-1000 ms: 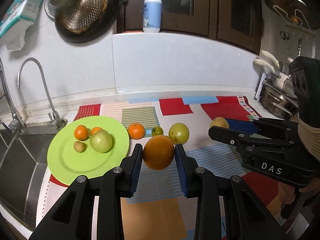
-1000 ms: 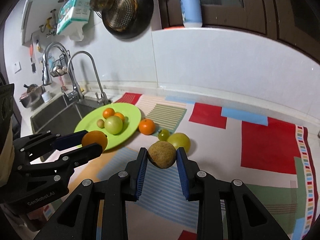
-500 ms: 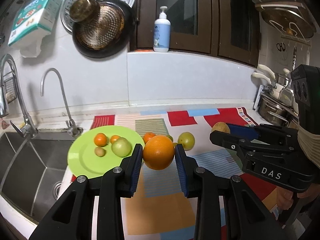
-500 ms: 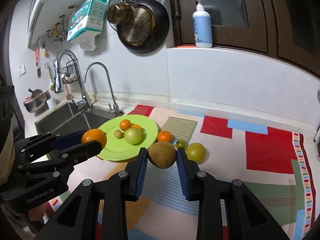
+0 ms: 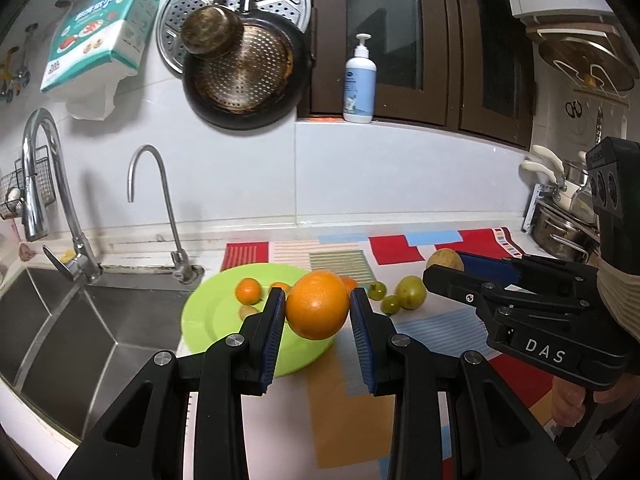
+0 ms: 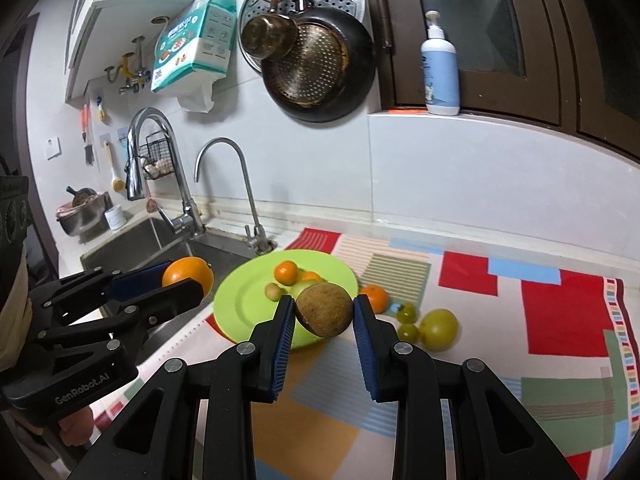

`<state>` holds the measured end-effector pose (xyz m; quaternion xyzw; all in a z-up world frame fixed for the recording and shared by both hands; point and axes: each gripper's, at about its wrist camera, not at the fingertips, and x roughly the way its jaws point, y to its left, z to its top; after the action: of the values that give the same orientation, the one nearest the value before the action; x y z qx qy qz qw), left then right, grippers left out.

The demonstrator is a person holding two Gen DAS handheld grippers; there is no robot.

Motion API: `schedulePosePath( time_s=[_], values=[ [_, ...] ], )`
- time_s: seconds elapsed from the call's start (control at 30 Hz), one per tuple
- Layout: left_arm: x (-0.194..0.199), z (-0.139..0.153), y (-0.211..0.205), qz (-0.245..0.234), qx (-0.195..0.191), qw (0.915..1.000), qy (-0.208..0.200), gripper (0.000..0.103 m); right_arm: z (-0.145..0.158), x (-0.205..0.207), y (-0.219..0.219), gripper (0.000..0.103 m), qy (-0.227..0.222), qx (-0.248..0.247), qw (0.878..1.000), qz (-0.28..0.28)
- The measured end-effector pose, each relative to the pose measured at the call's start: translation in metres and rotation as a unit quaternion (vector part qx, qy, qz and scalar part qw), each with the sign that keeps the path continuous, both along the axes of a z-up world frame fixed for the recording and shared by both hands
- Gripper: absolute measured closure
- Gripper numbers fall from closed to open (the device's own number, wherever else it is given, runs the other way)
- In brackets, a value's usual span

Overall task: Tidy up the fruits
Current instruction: 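Carry the orange and the kiwi toward the light-green plate with both tools, then lower the orange and kiwi onto the plate and open both tools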

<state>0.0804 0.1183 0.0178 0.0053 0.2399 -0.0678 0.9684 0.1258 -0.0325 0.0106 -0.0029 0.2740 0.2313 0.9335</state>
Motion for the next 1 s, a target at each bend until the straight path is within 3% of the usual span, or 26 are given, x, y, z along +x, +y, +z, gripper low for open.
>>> schedulePosePath(
  time_s=[0.5, 1.0],
  values=[
    [0.02, -0.004, 0.051, 0.016, 0.002, 0.9999, 0.002, 0.07, -0.005, 0.022, 0.052, 0.072, 0.006, 0.002, 1.0, 0.009],
    [0.058, -0.036, 0.085, 0.026, -0.003, 0.9991, 0.035, 0.07, -0.035, 0.056, 0.091, 0.072, 0.045, -0.012, 0.999, 0.024]
  ],
)
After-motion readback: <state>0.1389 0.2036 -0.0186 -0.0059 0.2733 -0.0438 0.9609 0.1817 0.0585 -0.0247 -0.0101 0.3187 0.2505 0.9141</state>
